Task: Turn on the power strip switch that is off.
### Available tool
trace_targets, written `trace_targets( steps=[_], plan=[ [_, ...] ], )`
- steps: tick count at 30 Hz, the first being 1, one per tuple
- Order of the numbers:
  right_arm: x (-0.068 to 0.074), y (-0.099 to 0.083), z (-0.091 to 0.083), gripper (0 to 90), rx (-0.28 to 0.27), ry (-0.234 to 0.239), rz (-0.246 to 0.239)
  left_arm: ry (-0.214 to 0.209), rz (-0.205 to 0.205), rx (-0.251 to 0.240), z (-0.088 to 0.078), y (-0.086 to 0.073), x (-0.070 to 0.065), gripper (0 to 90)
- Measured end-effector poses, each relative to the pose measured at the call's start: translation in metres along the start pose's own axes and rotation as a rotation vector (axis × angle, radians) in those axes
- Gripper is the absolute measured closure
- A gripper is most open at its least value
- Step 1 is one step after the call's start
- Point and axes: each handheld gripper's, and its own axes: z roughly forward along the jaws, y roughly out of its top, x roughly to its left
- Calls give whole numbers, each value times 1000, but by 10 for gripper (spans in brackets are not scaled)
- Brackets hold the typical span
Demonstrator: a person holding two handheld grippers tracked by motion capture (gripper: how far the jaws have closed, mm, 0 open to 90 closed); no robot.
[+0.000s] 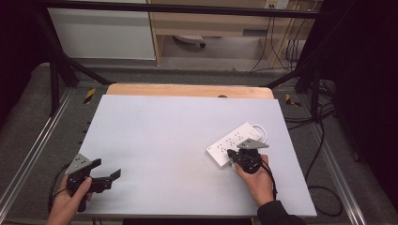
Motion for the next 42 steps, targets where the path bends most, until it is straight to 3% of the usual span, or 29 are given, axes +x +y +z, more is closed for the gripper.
trace_targets(
  steps=[13, 42],
  plan=[
    [-6, 1, 2, 900, -5, -31, 1, 1, 2, 1, 0, 0, 0, 77],
    [-8, 0, 3, 900, -8, -26, 19, 1, 4, 4, 0, 0, 0, 77]
  ],
)
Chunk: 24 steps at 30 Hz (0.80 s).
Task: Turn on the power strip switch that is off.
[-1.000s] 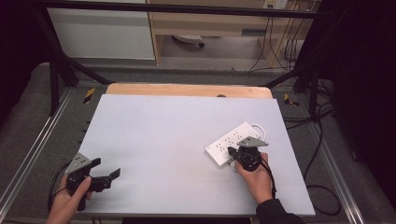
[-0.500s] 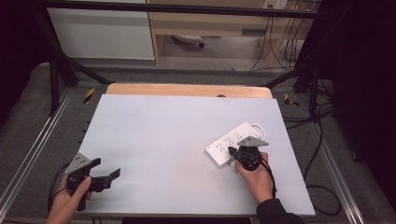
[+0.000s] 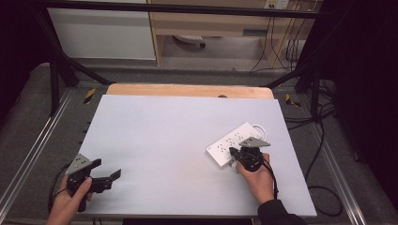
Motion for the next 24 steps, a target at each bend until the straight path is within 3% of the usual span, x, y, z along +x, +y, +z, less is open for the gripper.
trace_targets(
  steps=[24],
  plan=[
    [-3, -2, 2, 900, 5, 7, 23, 1, 1, 1, 0, 0, 0, 77]
  ],
)
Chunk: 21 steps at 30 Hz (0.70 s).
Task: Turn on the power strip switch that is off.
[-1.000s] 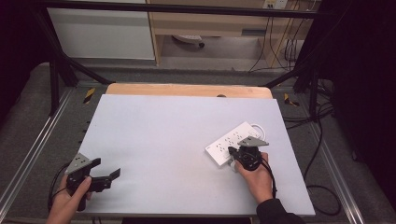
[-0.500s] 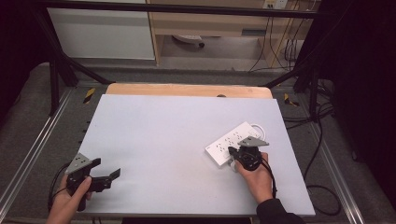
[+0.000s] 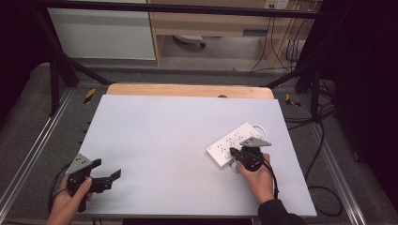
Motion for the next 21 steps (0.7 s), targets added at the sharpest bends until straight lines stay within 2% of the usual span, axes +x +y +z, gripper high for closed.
trace_targets(
  steps=[21],
  plan=[
    [0, 0, 0, 900, -5, 6, -3, -1, -1, -2, 0, 0, 0, 77]
  ],
)
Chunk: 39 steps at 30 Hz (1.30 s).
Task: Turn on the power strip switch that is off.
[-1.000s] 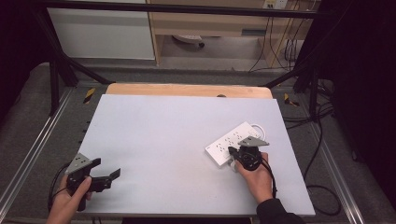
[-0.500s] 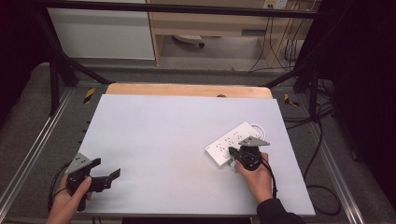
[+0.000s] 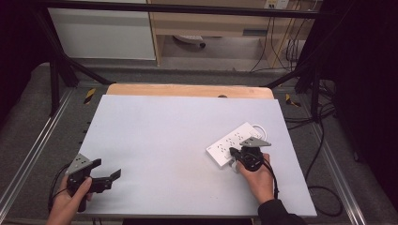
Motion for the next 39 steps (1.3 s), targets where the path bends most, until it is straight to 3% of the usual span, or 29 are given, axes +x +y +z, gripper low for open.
trace_targets(
  steps=[7, 16, 24, 25, 35, 39],
  plan=[
    [0, 1, -1, 900, -8, 2, -6, 0, 0, 0, 0, 0, 0, 77],
    [-4, 3, -6, 900, -50, 13, 33, -1, 0, 2, 0, 0, 0, 77],
    [-5, 4, -9, 899, -63, 0, 31, -1, 2, 2, 0, 0, 0, 77],
    [-5, 5, -9, 856, -67, -5, 26, -1, 2, 2, 0, 0, 0, 77],
    [-2, 7, -10, 724, -78, -19, 18, -3, 1, 3, 1, 0, 0, 77],
    [-2, 8, -10, 618, -75, -26, 17, -2, 2, 3, 1, 0, 0, 77]
  ],
)
